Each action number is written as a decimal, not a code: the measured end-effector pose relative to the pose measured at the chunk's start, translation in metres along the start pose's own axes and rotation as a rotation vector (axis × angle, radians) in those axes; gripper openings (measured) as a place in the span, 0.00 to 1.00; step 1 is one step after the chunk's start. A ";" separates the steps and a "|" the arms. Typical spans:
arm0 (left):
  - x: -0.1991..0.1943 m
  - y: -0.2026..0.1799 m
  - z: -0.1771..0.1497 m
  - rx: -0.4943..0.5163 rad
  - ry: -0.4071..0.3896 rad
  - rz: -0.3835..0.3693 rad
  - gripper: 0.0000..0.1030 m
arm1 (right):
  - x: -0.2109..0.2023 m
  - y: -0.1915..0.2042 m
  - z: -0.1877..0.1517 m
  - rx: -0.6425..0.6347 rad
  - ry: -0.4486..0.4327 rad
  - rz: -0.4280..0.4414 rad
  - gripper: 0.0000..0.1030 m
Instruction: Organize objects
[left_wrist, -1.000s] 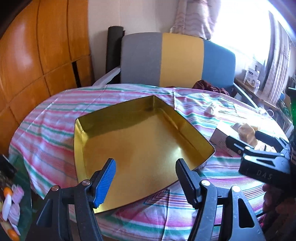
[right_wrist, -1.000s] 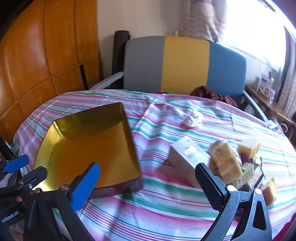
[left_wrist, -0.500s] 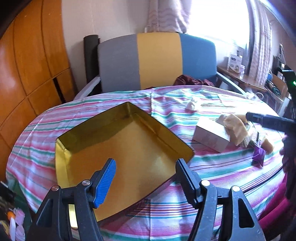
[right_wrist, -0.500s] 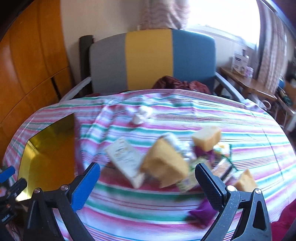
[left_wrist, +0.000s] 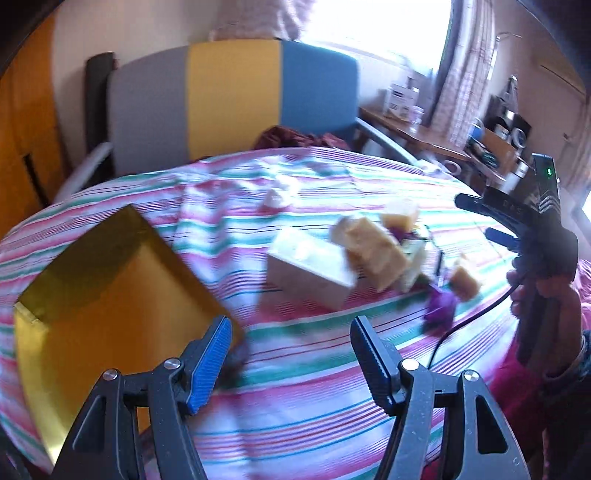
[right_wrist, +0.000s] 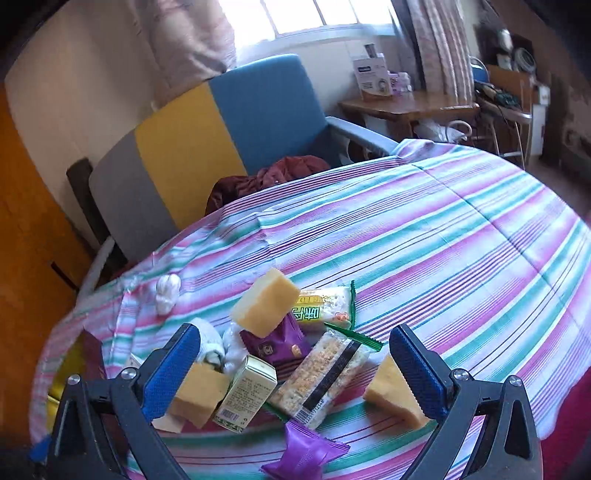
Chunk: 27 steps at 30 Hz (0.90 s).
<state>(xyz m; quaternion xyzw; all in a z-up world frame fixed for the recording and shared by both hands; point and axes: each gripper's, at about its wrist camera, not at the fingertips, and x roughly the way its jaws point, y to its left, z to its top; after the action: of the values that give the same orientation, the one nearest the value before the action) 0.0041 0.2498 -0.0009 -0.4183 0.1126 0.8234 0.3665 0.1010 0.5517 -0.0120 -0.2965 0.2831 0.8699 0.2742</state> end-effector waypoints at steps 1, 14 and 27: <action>0.006 -0.003 0.004 -0.013 0.018 -0.014 0.66 | -0.001 0.000 0.000 0.004 0.000 0.007 1.00; 0.112 0.005 0.060 -0.299 0.238 -0.036 0.71 | 0.000 0.009 -0.001 -0.026 0.019 0.085 1.00; 0.160 0.005 0.086 -0.249 0.271 0.022 0.70 | 0.006 0.005 0.001 -0.005 0.045 0.123 1.00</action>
<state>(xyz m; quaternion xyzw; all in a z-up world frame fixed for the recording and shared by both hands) -0.1126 0.3701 -0.0717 -0.5663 0.0627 0.7711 0.2842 0.0936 0.5502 -0.0139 -0.2988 0.3045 0.8790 0.2131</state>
